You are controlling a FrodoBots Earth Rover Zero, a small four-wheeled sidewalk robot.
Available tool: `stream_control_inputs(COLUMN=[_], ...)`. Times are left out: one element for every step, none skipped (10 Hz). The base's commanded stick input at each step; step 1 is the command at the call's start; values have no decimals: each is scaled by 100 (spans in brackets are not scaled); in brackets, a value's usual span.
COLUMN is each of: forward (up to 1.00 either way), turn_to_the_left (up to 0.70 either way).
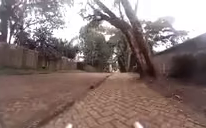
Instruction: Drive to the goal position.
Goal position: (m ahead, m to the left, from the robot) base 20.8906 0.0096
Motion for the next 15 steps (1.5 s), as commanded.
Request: stream_control_inputs(forward=[70, 70, 70, 70, 70, 70, 70, 70, 70, 70, 70, 70, 70, 70, 70], turn_to_the_left=[3, -19, -35, -35, -35, -35, -35, -35, -35, 9, 5, 1, 0, 0, 0])
